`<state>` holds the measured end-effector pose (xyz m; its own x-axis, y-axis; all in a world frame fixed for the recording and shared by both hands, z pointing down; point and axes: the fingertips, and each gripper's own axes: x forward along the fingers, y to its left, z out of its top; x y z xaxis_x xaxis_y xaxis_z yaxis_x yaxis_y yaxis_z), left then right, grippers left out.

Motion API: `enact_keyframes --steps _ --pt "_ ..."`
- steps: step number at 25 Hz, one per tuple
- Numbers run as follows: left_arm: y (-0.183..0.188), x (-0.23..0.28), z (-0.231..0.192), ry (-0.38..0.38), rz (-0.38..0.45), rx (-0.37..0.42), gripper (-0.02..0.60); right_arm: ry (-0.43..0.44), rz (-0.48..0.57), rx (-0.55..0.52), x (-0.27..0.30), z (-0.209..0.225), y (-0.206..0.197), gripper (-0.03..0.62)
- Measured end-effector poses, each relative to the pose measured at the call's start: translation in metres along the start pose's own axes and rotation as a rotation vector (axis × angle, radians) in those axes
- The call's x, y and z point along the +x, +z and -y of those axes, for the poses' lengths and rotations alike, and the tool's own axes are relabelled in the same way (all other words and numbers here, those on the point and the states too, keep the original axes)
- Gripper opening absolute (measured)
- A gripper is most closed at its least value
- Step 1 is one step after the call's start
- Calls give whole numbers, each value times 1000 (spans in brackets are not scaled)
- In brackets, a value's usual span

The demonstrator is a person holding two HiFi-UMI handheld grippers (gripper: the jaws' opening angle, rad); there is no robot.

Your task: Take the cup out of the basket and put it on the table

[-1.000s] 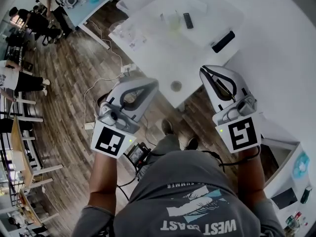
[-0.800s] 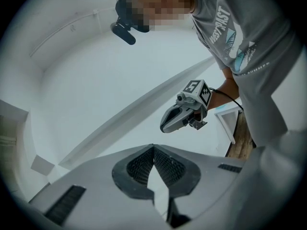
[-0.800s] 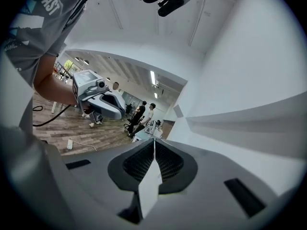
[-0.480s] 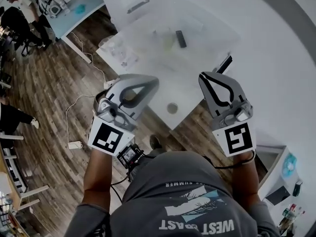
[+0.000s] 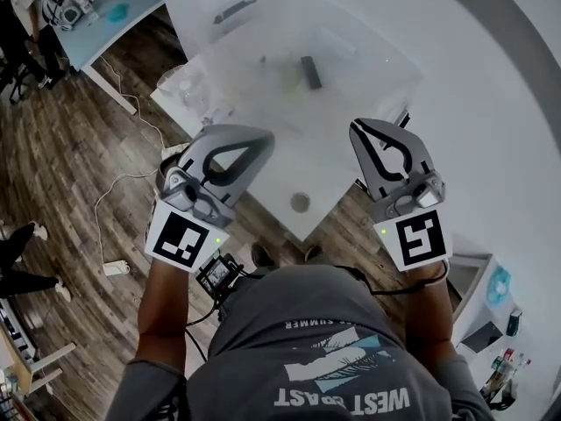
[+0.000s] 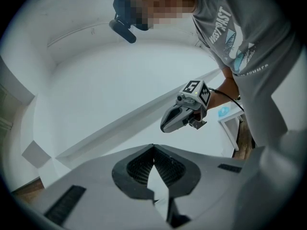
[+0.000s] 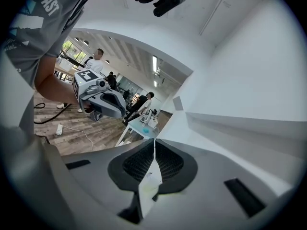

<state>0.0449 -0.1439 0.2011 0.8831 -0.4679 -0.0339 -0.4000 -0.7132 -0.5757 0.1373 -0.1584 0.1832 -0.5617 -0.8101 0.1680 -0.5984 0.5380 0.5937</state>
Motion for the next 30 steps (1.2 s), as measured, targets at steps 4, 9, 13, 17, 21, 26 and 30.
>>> enact_keyframes --steps 4,9,13,17,21,26,30 --pt "-11 9 -11 12 -19 -28 9 26 -7 -2 18 15 -5 21" --pt "-33 31 -19 27 -76 -47 9 62 24 30 47 39 -27 21" --pt "-43 51 -29 57 -123 -55 9 119 54 42 76 60 -45 21" --pt "-50 69 -38 97 -162 -65 9 182 76 54 108 82 -63 21" --pt "-57 80 -45 141 -203 -81 9 259 48 52 147 95 -87 21" --pt "-70 83 -50 183 -248 -103 9 348 -28 62 205 94 -134 21" --pt "-79 81 -49 218 -286 -123 9 440 -131 78 249 79 -183 25"
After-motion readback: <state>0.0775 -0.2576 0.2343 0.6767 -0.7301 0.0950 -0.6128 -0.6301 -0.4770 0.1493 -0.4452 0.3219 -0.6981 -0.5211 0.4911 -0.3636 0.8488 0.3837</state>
